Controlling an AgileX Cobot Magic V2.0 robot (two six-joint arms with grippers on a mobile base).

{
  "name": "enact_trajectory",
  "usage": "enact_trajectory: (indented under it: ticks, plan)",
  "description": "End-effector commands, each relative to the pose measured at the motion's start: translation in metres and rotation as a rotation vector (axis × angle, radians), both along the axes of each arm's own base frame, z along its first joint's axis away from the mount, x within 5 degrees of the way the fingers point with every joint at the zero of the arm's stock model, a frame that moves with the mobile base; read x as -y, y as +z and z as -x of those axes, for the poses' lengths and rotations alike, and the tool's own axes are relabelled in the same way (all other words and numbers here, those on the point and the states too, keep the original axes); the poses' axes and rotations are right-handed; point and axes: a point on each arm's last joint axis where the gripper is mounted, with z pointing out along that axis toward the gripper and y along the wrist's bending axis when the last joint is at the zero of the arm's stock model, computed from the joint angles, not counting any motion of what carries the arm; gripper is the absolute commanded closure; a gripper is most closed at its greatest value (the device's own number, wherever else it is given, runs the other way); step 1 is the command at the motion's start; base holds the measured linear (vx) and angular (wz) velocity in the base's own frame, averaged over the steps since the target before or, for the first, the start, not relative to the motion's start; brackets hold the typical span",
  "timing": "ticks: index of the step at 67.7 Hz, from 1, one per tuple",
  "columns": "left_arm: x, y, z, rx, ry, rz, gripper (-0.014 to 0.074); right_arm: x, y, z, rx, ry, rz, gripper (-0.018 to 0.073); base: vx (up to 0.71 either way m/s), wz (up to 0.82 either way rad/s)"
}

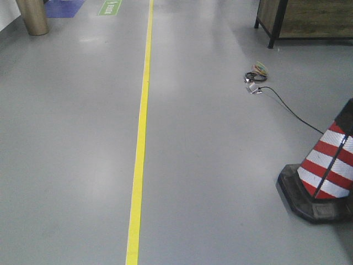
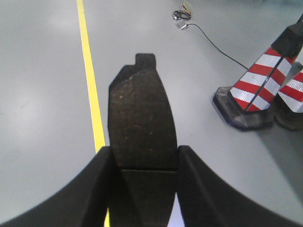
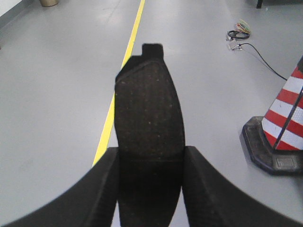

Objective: Move and align brake pads A on conveyor
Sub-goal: 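Drive the base along the yellow floor line past the cones, then turn and drive the base up to the black conveyor belt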

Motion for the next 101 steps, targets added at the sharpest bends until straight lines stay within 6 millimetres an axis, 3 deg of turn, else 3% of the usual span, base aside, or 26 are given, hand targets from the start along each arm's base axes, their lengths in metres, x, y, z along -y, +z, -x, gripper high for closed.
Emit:
enact_trajectory:
  ticks: [1,47,101]
  plan:
    - [0.0019,0.0145,-0.0035,0.095,-0.011,0.032,0.0603,-0.0002,0.0164,-0.0027,0.114,0.002,0.0,0.0564,0.59,-0.06]
    - [0.0019,0.0145,-0.0035,0.095,-0.011,0.032,0.0603,-0.0001,0.0165,-0.0027,0.114,0.001,0.001,0.0564,0.47,-0.21]
    - [0.0018,0.0144,-0.0035,0.094,-0.011,0.031,0.0603,-0.0001,0.0165,-0.0027,0.114,0.001,0.001,0.0564,0.27,-0.9]
